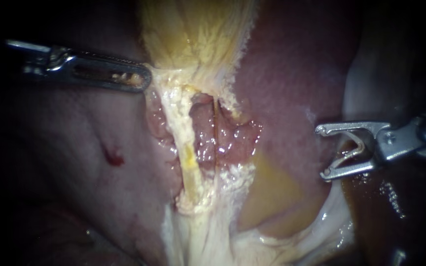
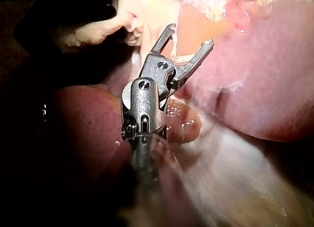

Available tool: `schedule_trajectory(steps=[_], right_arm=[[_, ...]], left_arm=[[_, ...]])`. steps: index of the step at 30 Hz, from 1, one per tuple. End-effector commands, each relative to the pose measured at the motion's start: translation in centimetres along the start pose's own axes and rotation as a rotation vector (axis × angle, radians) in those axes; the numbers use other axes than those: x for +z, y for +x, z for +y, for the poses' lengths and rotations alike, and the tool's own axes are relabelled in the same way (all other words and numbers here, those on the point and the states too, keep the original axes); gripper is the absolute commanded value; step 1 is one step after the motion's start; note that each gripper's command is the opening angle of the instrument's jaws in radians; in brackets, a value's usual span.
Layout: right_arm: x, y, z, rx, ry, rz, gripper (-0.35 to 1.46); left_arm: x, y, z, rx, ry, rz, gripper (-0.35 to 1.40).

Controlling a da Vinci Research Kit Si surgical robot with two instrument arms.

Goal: Clipping first clip left tube

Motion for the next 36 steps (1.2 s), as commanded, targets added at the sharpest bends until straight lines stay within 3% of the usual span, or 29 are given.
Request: schedule_trajectory(steps=[1, 6, 13, 20, 28, 36], right_arm=[[0.01, 0.0, 0.0, 0.0, 0.0, 0.0, 0.5], [0.09, 0.06, 0.0, 0.008, -0.004, -0.004, 0.5], [0.37, 0.3, -0.03, 0.016, -0.021, 0.005, 0.5], [0.72, 0.47, 0.03, 0.024, -0.047, 0.032, 0.5], [1.12, 0.51, 0.08, 0.093, -0.035, 0.042, 0.5], [1.67, 0.4, 0.01, 0.132, 0.0, 0.046, 0.5]], left_arm=[[0.0, 0.01, 0.0, 0.001, -0.002, 0.0, -0.35], [0.0, 0.01, -0.01, 0.001, -0.003, 0.0, -0.35], [0.02, 0.03, -0.03, 0.001, -0.005, -0.002, -0.35], [0.03, 0.02, -0.06, 0.0, -0.007, -0.002, -0.35], [0.04, 0.02, -0.07, 0.0, -0.008, -0.003, -0.35], [0.05, 0.01, -0.08, -0.001, -0.009, -0.003, -0.35]])
